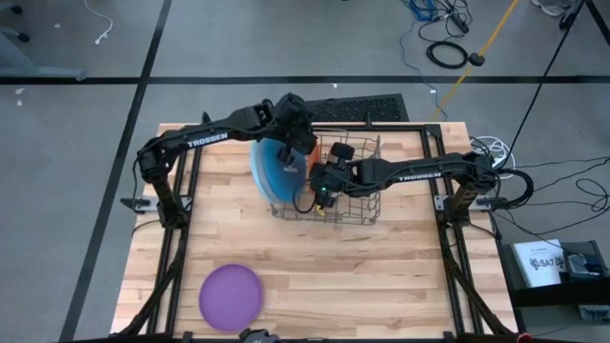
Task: Sort dishes
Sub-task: Put the orange plate into the dish rack
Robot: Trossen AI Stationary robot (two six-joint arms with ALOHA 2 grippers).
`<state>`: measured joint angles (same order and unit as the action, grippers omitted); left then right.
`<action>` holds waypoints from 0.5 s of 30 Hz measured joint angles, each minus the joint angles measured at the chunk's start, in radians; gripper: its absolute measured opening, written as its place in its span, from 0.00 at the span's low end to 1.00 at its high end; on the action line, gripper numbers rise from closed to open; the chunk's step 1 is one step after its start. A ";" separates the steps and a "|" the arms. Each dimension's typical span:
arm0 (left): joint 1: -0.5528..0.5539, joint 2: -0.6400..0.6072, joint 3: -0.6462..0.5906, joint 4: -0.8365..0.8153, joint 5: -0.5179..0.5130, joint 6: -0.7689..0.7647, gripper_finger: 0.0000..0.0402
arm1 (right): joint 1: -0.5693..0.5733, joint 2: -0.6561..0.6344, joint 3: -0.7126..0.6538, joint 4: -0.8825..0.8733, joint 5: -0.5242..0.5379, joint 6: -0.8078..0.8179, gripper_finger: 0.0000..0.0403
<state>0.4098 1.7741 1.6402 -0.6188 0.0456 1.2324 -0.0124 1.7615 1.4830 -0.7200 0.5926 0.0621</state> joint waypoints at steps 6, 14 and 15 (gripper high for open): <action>-0.008 0.000 0.000 -0.004 -0.040 -0.004 0.05 | 0.000 0.000 0.000 -0.004 0.001 0.004 0.00; -0.007 0.000 0.000 -0.016 -0.048 -0.054 0.20 | 0.001 0.000 0.000 -0.001 0.000 0.005 0.00; -0.007 0.000 0.000 -0.016 -0.048 -0.055 0.22 | 0.001 0.000 0.000 -0.001 0.000 0.005 0.00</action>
<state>0.4026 1.7741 1.6402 -0.6344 -0.0021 1.1774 -0.0116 1.7615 1.4830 -0.7212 0.5928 0.0673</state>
